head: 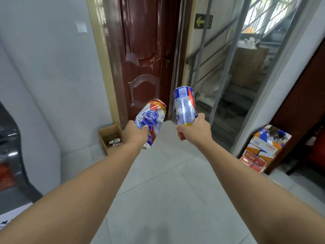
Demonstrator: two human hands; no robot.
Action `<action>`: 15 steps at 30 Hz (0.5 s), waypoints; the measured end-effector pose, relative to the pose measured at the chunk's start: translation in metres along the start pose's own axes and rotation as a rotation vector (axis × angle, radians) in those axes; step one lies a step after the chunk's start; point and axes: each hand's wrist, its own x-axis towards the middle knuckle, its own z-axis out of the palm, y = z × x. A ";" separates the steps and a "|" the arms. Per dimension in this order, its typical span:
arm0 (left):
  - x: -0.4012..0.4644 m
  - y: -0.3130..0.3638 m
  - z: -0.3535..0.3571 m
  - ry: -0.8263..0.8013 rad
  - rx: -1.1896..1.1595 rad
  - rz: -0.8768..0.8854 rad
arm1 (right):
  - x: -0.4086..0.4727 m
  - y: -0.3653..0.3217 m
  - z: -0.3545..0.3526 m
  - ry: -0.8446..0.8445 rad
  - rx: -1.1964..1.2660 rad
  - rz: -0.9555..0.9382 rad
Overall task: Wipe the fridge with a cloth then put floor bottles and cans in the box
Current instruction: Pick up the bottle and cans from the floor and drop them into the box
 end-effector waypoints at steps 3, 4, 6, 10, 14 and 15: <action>0.037 0.020 0.025 -0.005 0.019 0.007 | 0.047 -0.002 -0.001 0.017 -0.016 0.006; 0.050 0.027 0.033 -0.002 0.022 0.012 | 0.063 -0.002 -0.001 0.019 -0.015 0.008; 0.075 0.042 0.050 0.006 0.021 0.013 | 0.096 -0.001 0.002 0.017 -0.009 0.006; 0.124 0.067 0.088 0.047 0.022 -0.011 | 0.167 0.002 0.013 -0.012 0.022 -0.008; 0.173 0.091 0.134 0.107 0.009 -0.020 | 0.248 0.009 0.020 -0.051 0.006 -0.040; 0.185 0.097 0.147 0.119 0.003 -0.030 | 0.270 0.010 0.020 -0.067 0.009 -0.048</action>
